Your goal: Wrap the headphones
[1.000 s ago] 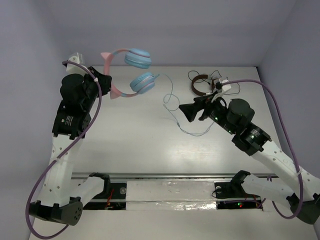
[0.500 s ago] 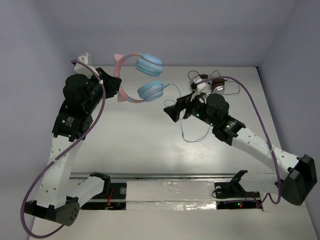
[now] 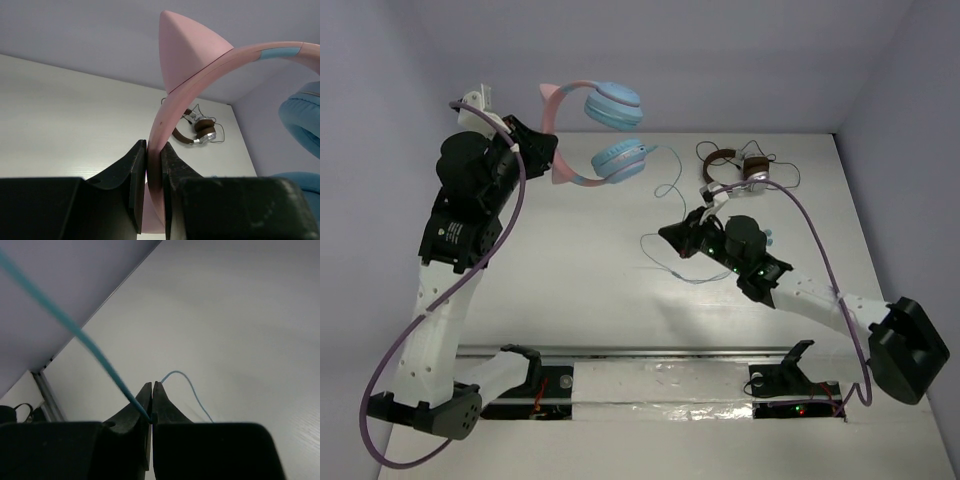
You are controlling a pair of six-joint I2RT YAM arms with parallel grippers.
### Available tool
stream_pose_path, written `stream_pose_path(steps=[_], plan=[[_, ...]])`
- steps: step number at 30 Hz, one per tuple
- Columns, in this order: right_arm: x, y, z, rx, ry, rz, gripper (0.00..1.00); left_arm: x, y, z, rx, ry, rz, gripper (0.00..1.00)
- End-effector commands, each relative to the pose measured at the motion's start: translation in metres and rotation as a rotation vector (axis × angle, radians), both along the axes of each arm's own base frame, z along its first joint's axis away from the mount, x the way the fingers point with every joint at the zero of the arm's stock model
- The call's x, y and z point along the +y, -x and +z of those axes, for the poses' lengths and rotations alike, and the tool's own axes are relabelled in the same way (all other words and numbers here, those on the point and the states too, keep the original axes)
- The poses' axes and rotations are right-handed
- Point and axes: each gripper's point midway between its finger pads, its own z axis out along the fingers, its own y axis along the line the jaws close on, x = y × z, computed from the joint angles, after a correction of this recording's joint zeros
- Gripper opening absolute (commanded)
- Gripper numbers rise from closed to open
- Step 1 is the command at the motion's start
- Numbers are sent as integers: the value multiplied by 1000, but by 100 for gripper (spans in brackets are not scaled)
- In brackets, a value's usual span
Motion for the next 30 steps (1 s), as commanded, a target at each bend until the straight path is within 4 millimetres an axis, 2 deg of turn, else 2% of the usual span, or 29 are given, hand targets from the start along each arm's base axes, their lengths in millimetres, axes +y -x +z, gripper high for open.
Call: stream_pose_path(steps=[1,2,3,4,5,6,7,8,9,10,11,12,13,14,15,17,18,19,21,22,23,25,26,28,30], plan=[[2,18,50,-42,-66,-31,0,3,-16,32,-104,58,47,0],[-5,15,46,-22,-19,-110,0,13,-24,29,-99,55,115,0],[-11,24,22,40,108,-123,0,18,-32,20,-81,46,152,0],[-12,28,36,39,124,-152,0,22,-37,16,-79,35,181,0],[-16,33,30,60,179,-201,0,28,-43,10,-69,23,221,0],[-27,42,10,125,277,-213,0,29,-51,0,-41,5,238,0],[-28,44,22,127,290,-226,0,29,-54,-6,-26,-8,244,0],[-35,47,22,128,337,-272,0,32,-57,-14,-5,-34,259,0],[-52,54,10,166,426,-309,0,35,-58,-22,12,-56,273,0],[-60,52,30,158,423,-364,0,37,-56,-27,21,-76,285,0],[-80,44,35,141,473,-482,0,46,-52,-34,40,-126,320,0],[-95,50,33,153,547,-521,0,49,-44,-37,41,-151,333,0],[-103,47,43,138,562,-557,0,57,-39,-39,44,-177,361,0],[-107,43,70,103,535,-598,0,61,-34,-46,61,-208,382,0],[-108,40,93,64,524,-607,0,60,-27,-69,113,-266,374,0],[-102,38,115,18,529,-586,0,57,-21,-88,147,-322,363,0],[-97,39,140,-8,486,-569,0,59,-17,-102,184,-357,378,0],[-90,36,149,-44,500,-542,0,50,-12,-120,210,-389,352,0],[-78,35,164,-72,495,-494,0,43,-7,-136,233,-436,345,0],[-76,34,182,-106,489,-479,0,37,-5,-149,257,-465,326,0],[-68,31,183,-124,513,-457,0,22,-1,-156,260,-497,279,0],[-53,33,192,-162,514,-373,0,6,1,-176,307,-565,233,0],[-47,34,201,-183,496,-343,0,-12,7,-182,305,-602,166,0],[-32,37,217,-248,436,-274,0,-33,10,-194,313,-629,89,0],[-21,43,219,-288,427,-196,0,-59,18,-201,307,-650,-21,0]])
